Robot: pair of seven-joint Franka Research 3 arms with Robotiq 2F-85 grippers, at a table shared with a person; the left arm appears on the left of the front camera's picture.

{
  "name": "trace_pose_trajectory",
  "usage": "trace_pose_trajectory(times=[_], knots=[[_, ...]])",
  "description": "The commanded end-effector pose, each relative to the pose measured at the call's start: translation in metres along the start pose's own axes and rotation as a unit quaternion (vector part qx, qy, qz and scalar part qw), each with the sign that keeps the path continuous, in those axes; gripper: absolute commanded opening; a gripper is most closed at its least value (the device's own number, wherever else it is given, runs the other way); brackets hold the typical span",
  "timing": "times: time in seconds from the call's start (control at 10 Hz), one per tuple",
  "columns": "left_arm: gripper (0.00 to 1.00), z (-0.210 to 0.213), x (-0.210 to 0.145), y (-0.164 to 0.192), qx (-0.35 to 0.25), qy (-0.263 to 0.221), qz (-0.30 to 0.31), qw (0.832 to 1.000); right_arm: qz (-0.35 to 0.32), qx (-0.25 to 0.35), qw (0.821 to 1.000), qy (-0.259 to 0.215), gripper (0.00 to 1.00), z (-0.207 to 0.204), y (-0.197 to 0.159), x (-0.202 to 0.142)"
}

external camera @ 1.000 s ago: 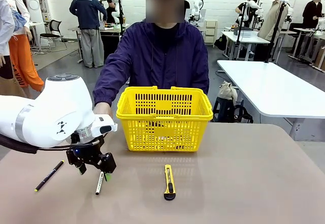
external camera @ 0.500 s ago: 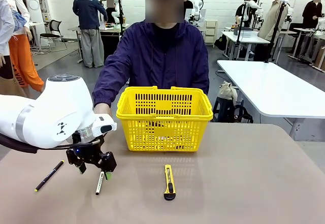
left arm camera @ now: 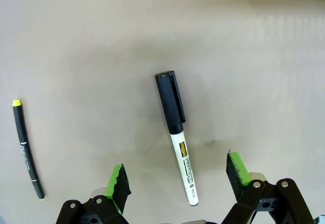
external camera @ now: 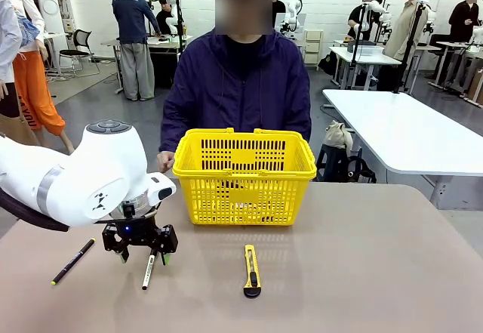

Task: Place the items the person wants into the basket.
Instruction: Pick up the item the person points to and place it in the Market Basket.

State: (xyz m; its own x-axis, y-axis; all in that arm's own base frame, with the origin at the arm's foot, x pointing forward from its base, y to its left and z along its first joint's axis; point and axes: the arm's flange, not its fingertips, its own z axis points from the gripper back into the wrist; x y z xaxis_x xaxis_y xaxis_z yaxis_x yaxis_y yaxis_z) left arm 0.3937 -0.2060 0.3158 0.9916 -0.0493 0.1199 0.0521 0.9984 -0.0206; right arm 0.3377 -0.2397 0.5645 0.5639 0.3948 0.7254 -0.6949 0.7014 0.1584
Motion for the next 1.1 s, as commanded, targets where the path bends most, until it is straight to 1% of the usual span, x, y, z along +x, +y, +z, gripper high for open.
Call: trace_pose_trajectory(times=[0.0,0.2,0.3,0.4,0.5,0.7,0.8,1.0], knots=[[1.00,-0.0112,0.0078,-0.0052,0.015,-0.013,0.024,1.000,0.006,0.005,1.000,-0.014,1.00,-0.0014,-0.0013,-0.0009],[1.00,-0.0191,0.0090,-0.0060,0.017,-0.007,0.023,1.000,0.006,0.005,1.000,-0.014,1.00,-0.0014,-0.0013,-0.0009],[0.52,-0.0176,0.0083,-0.0068,0.001,-0.016,0.009,1.000,0.006,0.005,1.000,-0.014,1.00,-0.0014,-0.0013,-0.0009],[0.43,-0.0170,0.0079,-0.0077,0.003,-0.017,0.009,1.000,0.006,0.005,1.000,-0.014,1.00,-0.0014,-0.0013,-0.0009],[0.00,-0.0164,0.0096,-0.0067,0.003,-0.016,0.010,1.000,0.006,0.005,1.000,-0.014,1.00,-0.0014,-0.0013,-0.0009],[0.00,-0.0159,0.0086,-0.0084,0.005,-0.015,0.014,1.000,0.006,0.005,1.000,-0.014,1.00,-0.0014,-0.0013,-0.0009],[0.18,-0.0160,0.0090,-0.0082,0.005,-0.013,0.015,1.000,0.006,0.005,1.000,-0.014,1.00,-0.0014,-0.0013,-0.0009],[0.00,-0.0158,0.0101,-0.0083,0.004,-0.011,0.019,1.000,0.006,0.005,1.000,-0.014,1.00,-0.0014,-0.0013,-0.0009]])
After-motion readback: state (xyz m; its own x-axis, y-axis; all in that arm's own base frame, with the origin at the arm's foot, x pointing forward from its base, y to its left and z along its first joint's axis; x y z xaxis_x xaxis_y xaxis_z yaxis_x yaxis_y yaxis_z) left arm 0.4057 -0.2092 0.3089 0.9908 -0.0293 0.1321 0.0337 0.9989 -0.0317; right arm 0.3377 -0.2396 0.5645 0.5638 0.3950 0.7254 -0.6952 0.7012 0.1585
